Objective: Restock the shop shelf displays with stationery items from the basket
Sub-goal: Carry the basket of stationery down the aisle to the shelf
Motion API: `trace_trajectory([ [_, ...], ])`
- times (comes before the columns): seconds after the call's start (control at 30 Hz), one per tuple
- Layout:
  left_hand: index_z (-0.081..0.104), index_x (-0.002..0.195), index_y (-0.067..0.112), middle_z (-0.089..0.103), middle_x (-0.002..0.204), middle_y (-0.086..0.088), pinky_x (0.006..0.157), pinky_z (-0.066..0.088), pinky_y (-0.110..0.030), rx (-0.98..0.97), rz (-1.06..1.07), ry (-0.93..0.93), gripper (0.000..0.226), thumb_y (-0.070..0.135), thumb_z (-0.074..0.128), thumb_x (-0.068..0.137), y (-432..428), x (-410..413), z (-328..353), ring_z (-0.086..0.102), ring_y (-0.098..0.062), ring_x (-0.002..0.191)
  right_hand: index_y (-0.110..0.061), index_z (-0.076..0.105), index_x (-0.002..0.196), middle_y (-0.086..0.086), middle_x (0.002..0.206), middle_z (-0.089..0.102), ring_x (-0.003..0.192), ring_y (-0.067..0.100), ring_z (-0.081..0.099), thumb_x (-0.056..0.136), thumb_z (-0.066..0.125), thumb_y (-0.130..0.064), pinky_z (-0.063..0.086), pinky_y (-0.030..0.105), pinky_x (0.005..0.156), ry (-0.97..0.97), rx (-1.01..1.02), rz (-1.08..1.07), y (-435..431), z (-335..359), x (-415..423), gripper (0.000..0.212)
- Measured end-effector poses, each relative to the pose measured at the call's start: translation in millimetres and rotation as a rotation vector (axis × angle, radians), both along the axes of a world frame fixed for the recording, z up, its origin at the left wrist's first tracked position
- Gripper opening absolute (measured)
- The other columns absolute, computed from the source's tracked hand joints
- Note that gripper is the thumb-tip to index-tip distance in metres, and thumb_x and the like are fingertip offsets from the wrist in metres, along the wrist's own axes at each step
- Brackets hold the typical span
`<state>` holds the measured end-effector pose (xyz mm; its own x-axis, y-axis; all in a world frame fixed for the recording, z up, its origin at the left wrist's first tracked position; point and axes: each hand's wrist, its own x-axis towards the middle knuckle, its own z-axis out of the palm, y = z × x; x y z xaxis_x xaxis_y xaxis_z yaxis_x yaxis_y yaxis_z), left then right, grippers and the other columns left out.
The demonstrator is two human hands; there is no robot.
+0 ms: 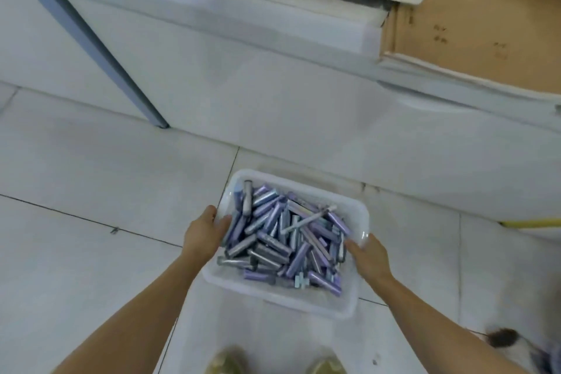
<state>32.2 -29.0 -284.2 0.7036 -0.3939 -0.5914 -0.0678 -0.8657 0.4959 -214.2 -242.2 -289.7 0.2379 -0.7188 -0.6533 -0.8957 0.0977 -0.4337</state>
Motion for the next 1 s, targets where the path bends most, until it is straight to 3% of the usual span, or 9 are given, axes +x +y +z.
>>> trace_trajectory([
  [0.13,0.038,0.074,0.012,0.047,0.06,-0.002,0.049,0.029,-0.031,-0.08,0.058,-0.084,0.035,0.034,0.053,0.097,12.2,-3.4,14.5,0.042,-0.02,0.055,-0.001,0.059,0.104,0.016,0.099,0.064,0.082,0.026,0.057,0.094,0.06,-0.022,0.042,0.027,0.067,-0.113,-0.093,-0.044,10.2,22.9,6.6,0.024],
  [0.2,0.033,0.069,0.014,0.041,0.057,-0.002,0.05,0.028,-0.032,-0.108,0.109,-0.107,0.04,0.034,0.055,0.096,26.9,-5.1,40.3,0.034,-0.018,0.052,-0.007,0.057,0.101,0.008,0.094,0.061,0.075,0.015,0.055,0.095,0.06,-0.023,0.039,0.012,0.058,-0.162,-0.094,-0.032,16.4,52.6,13.4,0.016],
  [0.27,0.032,0.067,0.016,0.04,0.057,-0.002,0.05,0.028,-0.033,-0.153,0.173,-0.109,0.041,0.033,0.055,0.096,46.0,-7.6,76.6,0.033,-0.018,0.053,-0.013,0.057,0.102,0.003,0.092,0.06,0.076,0.01,0.055,0.095,0.059,-0.024,0.036,0.007,0.057,-0.207,-0.085,0.0,24.1,90.5,22.0,0.013],
  [0.37,0.032,0.068,0.016,0.04,0.058,-0.002,0.049,0.029,-0.033,-0.196,0.281,-0.12,0.04,0.031,0.053,0.097,76.8,-9.3,144.4,0.033,-0.017,0.052,-0.011,0.058,0.106,0.003,0.095,0.061,0.083,0.017,0.057,0.096,0.058,-0.026,0.038,0.01,0.061,-0.244,-0.059,0.061,38.1,158.0,40.2,0.019],
  [0.57,0.03,0.069,0.018,0.036,0.06,0.0,0.05,0.028,-0.033,-0.214,0.493,-0.165,0.04,0.035,0.05,0.099,149.4,-7.8,309.2,0.029,-0.015,0.054,-0.012,0.059,0.105,0.003,0.094,0.062,0.081,0.012,0.056,0.095,0.059,-0.027,0.039,0.01,0.062,-0.338,-0.031,0.215,76.2,318.6,94.0,0.019],
  [0.7,0.035,0.07,0.018,0.04,0.061,0.001,0.049,0.031,-0.022,-0.259,0.65,-0.228,0.035,0.031,0.05,0.099,206.5,-7.5,426.6,0.033,-0.011,0.053,-0.013,0.057,0.095,0.006,0.087,0.06,0.075,0.014,0.055,0.093,0.062,-0.024,0.043,0.022,0.063,-0.413,0.017,0.32,113.4,435.2,138.8,0.012],
  [0.87,0.036,0.073,0.014,0.04,0.062,0.001,0.05,0.031,-0.019,-0.284,0.857,-0.302,0.034,0.029,0.051,0.099,285.8,-8.4,562.9,0.034,-0.01,0.054,-0.024,0.048,0.083,-0.002,0.077,0.053,0.066,0.007,0.051,0.091,0.065,-0.019,0.041,0.016,0.057,-0.488,0.045,0.491,181.3,570.2,195.0,0.02],
  [1.0,0.04,0.075,0.014,0.044,0.066,0.001,0.051,0.033,-0.016,-0.289,0.984,-0.361,0.03,0.028,0.05,0.1,349.0,-6.5,647.7,0.039,-0.011,0.058,-0.009,0.051,0.094,0.002,0.08,0.052,0.07,0.014,0.051,0.09,0.063,-0.011,0.042,0.018,0.058,-0.528,0.051,0.621,247.1,648.4,243.0,0.013],
])
